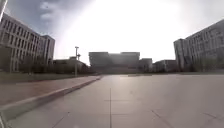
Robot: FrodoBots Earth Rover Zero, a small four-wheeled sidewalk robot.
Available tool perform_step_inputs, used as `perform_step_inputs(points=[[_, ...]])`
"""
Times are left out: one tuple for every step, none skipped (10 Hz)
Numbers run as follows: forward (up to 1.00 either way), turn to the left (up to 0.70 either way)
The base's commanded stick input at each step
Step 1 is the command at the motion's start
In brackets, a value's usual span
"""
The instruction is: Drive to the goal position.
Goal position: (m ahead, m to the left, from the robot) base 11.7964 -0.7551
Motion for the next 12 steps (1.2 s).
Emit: perform_step_inputs(points=[[1.00,0.00],[1.00,0.00],[1.00,0.09],[1.00,0.31],[1.00,0.20],[1.00,0.00],[1.00,0.00],[1.00,0.00],[1.00,0.00],[1.00,0.00],[1.00,0.00],[1.00,0.00]])
